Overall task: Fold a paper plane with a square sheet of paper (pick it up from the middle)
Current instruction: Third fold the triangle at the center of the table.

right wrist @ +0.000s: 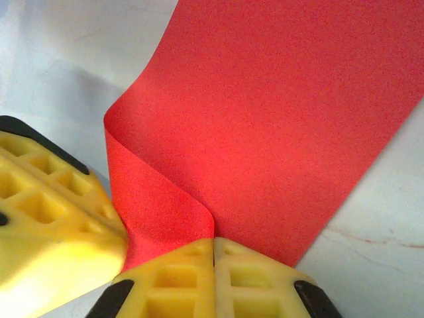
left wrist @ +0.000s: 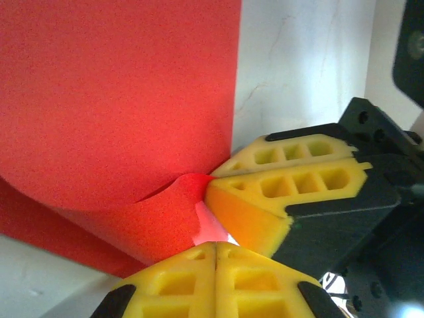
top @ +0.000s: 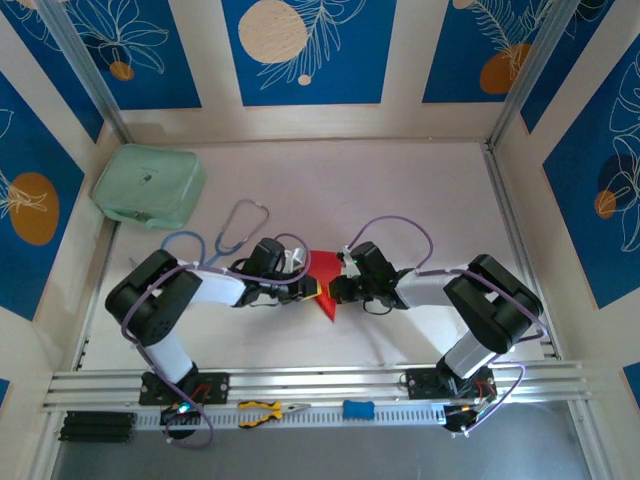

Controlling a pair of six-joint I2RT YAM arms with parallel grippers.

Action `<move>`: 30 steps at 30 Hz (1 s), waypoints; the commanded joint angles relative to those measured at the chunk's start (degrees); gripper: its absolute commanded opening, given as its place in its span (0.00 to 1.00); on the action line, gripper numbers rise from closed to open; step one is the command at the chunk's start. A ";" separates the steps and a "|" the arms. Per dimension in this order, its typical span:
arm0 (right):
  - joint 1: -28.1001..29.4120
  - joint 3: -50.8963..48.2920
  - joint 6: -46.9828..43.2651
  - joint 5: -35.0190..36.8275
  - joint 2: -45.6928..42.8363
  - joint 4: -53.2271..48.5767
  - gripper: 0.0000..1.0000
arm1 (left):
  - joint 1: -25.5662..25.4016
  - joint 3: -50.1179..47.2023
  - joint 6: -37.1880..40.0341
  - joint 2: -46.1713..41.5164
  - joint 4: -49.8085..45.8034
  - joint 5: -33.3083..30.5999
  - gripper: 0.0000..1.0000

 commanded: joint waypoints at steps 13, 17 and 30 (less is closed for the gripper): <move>-0.35 -1.01 -0.09 0.01 1.59 -3.83 0.00 | -0.38 0.23 4.25 2.74 -6.93 -3.27 0.03; -0.40 0.00 0.58 -0.83 1.01 -4.36 0.06 | -0.41 0.28 4.25 3.38 -6.58 -2.66 0.02; -0.16 1.16 5.00 -1.55 -11.58 -12.99 0.40 | -0.48 0.38 4.27 3.62 -6.04 -2.25 0.02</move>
